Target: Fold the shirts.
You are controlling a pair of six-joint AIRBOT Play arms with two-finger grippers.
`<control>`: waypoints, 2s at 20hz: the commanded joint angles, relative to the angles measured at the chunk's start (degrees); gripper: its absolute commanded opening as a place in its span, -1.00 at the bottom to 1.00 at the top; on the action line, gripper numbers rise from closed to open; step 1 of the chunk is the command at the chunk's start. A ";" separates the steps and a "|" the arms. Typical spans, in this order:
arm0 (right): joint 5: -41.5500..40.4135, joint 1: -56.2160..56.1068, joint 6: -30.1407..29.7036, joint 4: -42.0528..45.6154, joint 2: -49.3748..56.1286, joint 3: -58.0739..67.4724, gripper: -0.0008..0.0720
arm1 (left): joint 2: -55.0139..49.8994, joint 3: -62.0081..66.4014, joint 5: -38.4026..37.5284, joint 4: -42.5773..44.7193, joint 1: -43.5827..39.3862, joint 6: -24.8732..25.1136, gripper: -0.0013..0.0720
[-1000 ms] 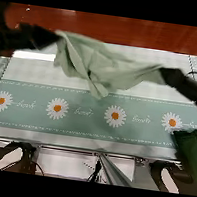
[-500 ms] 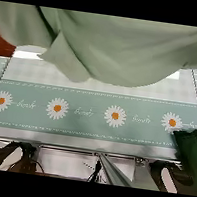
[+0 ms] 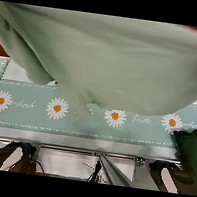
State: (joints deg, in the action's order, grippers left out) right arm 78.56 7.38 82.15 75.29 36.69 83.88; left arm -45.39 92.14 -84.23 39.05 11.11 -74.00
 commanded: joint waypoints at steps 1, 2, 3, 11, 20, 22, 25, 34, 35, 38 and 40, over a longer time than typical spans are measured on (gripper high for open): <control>10.60 0.02 0.24 0.87 8.37 0.68 -0.91 | 0.17 -8.90 -4.31 4.00 -1.33 -2.16 -0.89; 11.02 0.02 -0.57 1.22 11.82 0.68 -0.91 | 0.00 -12.90 -4.00 4.85 -1.95 -2.14 -0.89; 11.04 0.02 -1.03 1.31 15.76 0.68 -0.91 | -0.17 -17.51 -3.21 5.77 -2.62 -1.68 -0.89; 5.18 -0.09 -1.20 -1.62 42.64 0.68 -0.90 | -1.51 -42.80 13.05 6.45 -9.07 -0.20 -0.89; -3.85 -0.09 2.01 -10.27 50.84 0.68 -0.83 | -10.29 -45.00 19.08 6.43 -16.00 0.46 -0.89; -1.86 0.20 0.28 -11.41 50.16 0.70 -0.09 | -10.95 -44.98 18.82 6.43 -16.48 0.46 -0.89; 6.14 1.16 -7.34 -8.57 46.60 0.70 -0.01 | -10.86 -44.98 17.53 6.43 -16.48 1.33 -0.89; 4.44 14.60 -6.95 -16.52 29.22 -25.92 0.50 | -10.86 -44.98 16.98 6.43 -16.48 4.44 -0.89; 0.59 13.90 -6.40 -19.82 28.81 -31.54 0.50 | -10.86 -44.98 16.98 6.45 -16.48 4.57 -0.89; -11.47 10.43 -6.19 -25.24 28.81 -43.08 0.52 | -10.86 -44.98 16.92 6.43 -16.48 4.57 -0.89; -18.03 7.17 -3.54 -25.51 29.24 -47.10 0.52 | -10.86 -44.98 16.33 6.43 -16.48 4.57 -0.89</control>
State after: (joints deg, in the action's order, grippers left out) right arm 71.48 17.45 76.29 54.24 66.35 45.17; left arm -56.21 47.18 -67.40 45.47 -5.34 -69.63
